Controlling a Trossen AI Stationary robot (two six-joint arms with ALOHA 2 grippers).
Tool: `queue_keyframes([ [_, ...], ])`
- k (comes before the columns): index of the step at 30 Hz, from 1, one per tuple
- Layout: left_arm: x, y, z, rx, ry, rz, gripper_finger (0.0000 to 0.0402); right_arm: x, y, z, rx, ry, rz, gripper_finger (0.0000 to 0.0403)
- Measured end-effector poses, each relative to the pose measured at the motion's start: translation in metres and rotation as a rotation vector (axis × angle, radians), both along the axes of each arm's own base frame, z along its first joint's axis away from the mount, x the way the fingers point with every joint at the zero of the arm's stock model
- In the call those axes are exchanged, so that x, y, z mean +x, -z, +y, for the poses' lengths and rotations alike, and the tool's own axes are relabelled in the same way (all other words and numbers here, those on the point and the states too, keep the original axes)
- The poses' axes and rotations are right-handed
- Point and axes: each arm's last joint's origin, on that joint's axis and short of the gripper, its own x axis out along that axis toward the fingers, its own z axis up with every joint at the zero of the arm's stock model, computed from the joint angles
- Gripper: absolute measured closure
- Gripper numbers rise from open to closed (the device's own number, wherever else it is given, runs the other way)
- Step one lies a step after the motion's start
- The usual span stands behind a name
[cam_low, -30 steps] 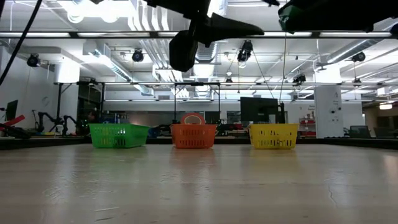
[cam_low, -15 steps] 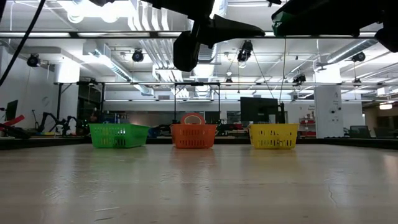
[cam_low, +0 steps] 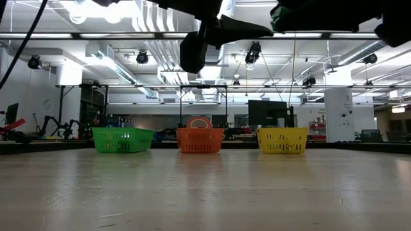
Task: Pick and place Stapler, Stapler remover, tape
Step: Put the green stapler into the green bin
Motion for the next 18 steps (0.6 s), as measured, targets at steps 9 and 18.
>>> queue_keyframes([
  [9, 0.0018, 0.0009, 0.0051, 0.026, -0.002, 0.015, 0.0213, 0.0086, -0.0002, -0.0096, 0.023, 0.003, 0.008, 0.0227],
  [18, 0.0020, 0.0011, 0.0058, 0.056, 0.000, 0.023, 0.0236, 0.0086, -0.0004, -0.0094, 0.024, 0.002, 0.007, 0.0227],
])
